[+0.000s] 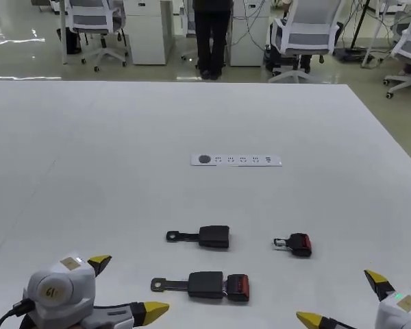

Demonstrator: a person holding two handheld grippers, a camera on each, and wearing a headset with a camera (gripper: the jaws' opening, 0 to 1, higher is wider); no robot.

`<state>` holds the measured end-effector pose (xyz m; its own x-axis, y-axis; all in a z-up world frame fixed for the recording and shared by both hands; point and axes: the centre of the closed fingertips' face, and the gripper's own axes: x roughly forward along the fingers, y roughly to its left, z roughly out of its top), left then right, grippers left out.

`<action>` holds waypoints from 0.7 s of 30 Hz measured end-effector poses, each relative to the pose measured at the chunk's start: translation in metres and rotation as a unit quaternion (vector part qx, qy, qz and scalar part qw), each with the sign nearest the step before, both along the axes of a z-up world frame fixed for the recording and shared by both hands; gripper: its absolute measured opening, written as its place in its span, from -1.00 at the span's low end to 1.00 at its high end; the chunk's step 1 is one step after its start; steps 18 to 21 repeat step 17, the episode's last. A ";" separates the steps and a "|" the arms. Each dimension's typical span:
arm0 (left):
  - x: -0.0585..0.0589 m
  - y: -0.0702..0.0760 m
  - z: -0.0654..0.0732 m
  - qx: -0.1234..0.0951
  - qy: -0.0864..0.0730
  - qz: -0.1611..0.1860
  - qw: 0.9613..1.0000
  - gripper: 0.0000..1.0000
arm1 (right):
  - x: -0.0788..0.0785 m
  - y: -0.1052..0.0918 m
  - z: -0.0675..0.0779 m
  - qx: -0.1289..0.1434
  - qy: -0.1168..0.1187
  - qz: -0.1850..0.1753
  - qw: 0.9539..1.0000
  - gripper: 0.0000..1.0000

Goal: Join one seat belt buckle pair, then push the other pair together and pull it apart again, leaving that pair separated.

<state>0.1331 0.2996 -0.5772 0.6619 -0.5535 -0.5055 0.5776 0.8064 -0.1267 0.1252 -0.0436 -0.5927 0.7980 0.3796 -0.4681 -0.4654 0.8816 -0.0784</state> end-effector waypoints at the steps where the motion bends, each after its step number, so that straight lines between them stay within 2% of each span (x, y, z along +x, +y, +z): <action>1: 0.000 0.000 0.000 0.000 0.000 0.000 1.000 0.99 | -0.001 0.001 -0.001 0.000 0.003 0.003 1.000 0.99; 3: -0.001 0.002 0.000 -0.001 -0.001 0.002 1.000 0.99 | -0.003 0.001 -0.002 -0.009 0.004 0.006 1.000 0.99; 7: -0.002 0.003 0.003 -0.013 -0.002 0.013 1.000 0.99 | -0.005 0.001 -0.001 -0.005 0.002 0.003 1.000 0.99; 21: -0.005 0.005 0.003 -0.013 -0.001 0.015 1.000 0.99 | -0.010 0.000 -0.001 -0.007 0.006 0.004 1.000 0.99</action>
